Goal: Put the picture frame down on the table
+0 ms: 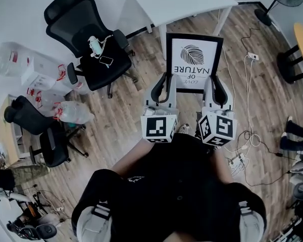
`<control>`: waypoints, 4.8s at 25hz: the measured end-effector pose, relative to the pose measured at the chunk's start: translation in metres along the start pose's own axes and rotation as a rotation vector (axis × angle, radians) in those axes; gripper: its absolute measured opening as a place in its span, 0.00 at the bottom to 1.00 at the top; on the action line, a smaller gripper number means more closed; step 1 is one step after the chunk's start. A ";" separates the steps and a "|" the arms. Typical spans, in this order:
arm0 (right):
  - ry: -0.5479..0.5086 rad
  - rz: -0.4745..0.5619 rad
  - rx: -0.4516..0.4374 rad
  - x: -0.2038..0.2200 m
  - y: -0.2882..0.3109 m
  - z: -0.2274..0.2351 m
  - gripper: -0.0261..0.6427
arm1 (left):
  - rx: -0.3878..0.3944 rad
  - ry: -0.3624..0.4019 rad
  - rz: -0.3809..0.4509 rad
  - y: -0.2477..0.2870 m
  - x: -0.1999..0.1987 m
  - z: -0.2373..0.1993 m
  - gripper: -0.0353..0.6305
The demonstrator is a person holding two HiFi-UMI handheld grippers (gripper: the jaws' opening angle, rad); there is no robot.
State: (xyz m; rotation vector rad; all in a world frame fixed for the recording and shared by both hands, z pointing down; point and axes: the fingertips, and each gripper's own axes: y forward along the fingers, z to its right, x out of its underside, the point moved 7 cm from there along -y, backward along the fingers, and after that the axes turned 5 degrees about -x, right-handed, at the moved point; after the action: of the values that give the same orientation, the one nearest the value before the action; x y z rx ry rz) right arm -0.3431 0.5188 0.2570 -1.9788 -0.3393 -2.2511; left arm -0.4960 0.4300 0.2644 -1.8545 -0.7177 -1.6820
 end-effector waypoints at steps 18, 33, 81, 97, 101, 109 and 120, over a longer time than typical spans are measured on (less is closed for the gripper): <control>0.015 -0.028 0.019 -0.004 0.027 0.114 0.14 | 0.042 -0.028 -0.047 0.085 0.023 0.079 0.16; 0.027 -0.017 0.065 0.018 0.050 0.123 0.14 | 0.103 -0.023 -0.032 0.115 0.047 0.070 0.16; 0.025 -0.029 0.170 -0.020 0.369 0.142 0.14 | 0.191 -0.042 -0.040 0.421 0.043 -0.071 0.16; 0.021 -0.082 -0.001 -0.026 0.501 0.192 0.14 | 0.011 -0.045 -0.063 0.528 0.055 -0.090 0.16; 0.027 -0.101 -0.033 -0.030 0.537 0.222 0.14 | -0.028 -0.042 -0.083 0.567 0.060 -0.080 0.16; 0.034 -0.126 -0.120 -0.047 0.601 0.289 0.14 | -0.115 -0.034 -0.094 0.641 0.058 -0.048 0.16; 0.027 -0.140 -0.240 -0.062 0.671 0.367 0.14 | -0.234 -0.035 -0.088 0.722 0.064 -0.006 0.16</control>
State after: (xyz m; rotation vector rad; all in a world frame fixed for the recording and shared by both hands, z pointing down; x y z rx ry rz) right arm 0.1793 -0.0418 0.2963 -2.0947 -0.2200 -2.5080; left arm 0.0066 -0.0900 0.3042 -2.0420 -0.6475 -1.8620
